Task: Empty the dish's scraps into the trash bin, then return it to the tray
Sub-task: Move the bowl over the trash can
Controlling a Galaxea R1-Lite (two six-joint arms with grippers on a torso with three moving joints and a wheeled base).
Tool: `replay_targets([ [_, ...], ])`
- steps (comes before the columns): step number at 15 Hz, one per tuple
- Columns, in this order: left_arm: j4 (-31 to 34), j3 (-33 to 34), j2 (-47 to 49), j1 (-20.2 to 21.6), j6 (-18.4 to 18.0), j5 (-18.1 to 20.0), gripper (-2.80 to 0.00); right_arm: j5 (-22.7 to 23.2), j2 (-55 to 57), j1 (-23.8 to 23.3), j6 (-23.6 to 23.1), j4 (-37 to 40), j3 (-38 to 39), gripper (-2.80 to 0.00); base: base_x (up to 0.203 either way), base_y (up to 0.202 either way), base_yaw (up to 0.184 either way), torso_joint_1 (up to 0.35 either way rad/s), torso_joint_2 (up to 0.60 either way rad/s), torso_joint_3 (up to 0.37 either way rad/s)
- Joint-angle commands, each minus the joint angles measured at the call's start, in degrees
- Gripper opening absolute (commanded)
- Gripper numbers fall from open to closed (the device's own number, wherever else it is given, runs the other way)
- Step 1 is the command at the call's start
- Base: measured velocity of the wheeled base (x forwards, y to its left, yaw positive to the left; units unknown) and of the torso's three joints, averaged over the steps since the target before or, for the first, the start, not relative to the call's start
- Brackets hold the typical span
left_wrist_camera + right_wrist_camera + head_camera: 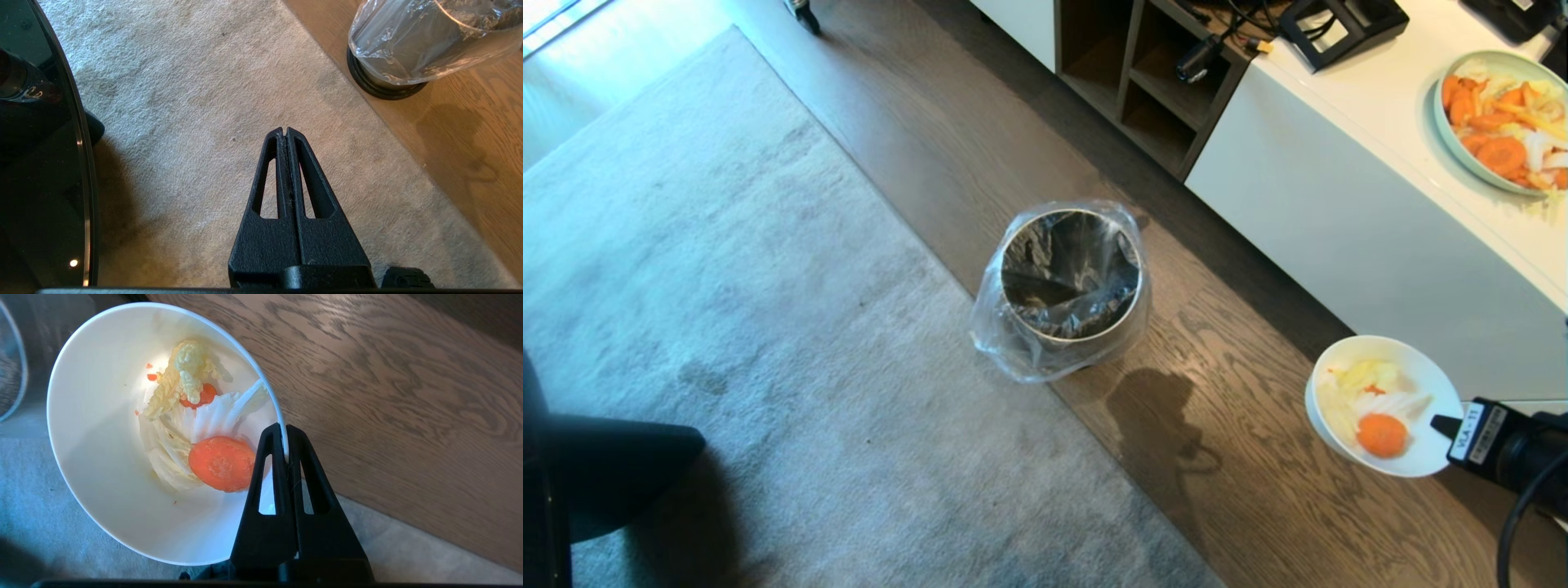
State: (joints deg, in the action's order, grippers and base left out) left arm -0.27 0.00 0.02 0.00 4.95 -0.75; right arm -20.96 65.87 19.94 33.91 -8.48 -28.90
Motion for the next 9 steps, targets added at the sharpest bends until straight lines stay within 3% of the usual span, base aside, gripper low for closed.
replay_targets([
  [1, 0.00, 0.00, -0.02, 0.00, 0.06, -0.04, -2.80, 1.15, 1.08, 0.01, -2.43, -4.68, -0.05, -2.80, 0.000, 0.000, 0.000, 0.000, 0.00, 0.000],
  [4, -0.01, 0.00, -0.02, 0.00, 0.06, -0.04, -2.80, 2.36, 4.12, 0.01, -4.01, -5.78, -4.69, -2.80, 0.000, 0.000, 0.000, 0.000, 0.00, 0.000],
  [9, -0.08, 0.00, -0.02, 0.00, 0.06, -0.04, -2.80, 2.49, 15.51, 0.87, -8.07, -6.13, -18.99, -2.80, 0.000, 0.000, 0.000, 0.000, 0.00, 0.000],
])
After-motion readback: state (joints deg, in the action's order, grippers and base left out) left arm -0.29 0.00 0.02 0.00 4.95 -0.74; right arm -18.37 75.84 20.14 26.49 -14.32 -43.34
